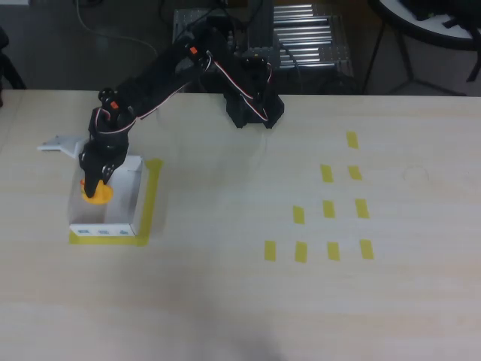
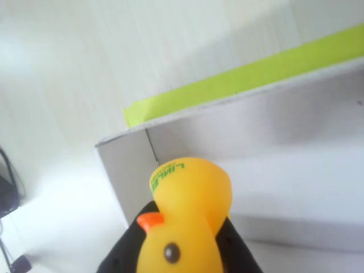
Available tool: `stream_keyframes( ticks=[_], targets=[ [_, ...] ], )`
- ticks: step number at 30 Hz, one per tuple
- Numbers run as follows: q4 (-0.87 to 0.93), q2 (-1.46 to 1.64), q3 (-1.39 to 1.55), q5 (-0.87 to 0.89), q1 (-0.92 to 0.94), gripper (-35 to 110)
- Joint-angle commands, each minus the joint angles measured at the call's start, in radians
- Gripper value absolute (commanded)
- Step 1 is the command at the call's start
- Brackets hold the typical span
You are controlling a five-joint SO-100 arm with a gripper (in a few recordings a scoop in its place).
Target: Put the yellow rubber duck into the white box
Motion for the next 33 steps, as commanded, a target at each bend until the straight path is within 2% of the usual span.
stream_keyframes(
  ticks=[1,6,16,24,33],
  targets=[
    [-0.014,0.023,-0.149,-0.034,-0.029,0],
    [0.063,-0.025,-0.247,-0.038,-0.049,0],
    [0.061,-0.055,-0.238,-0.117,-0.057,0],
    [0.069,-0.057,-0.238,-0.156,-0.061,10],
    [0.071,-0.057,-0.233,-0.170,-0.063,12]
  ],
)
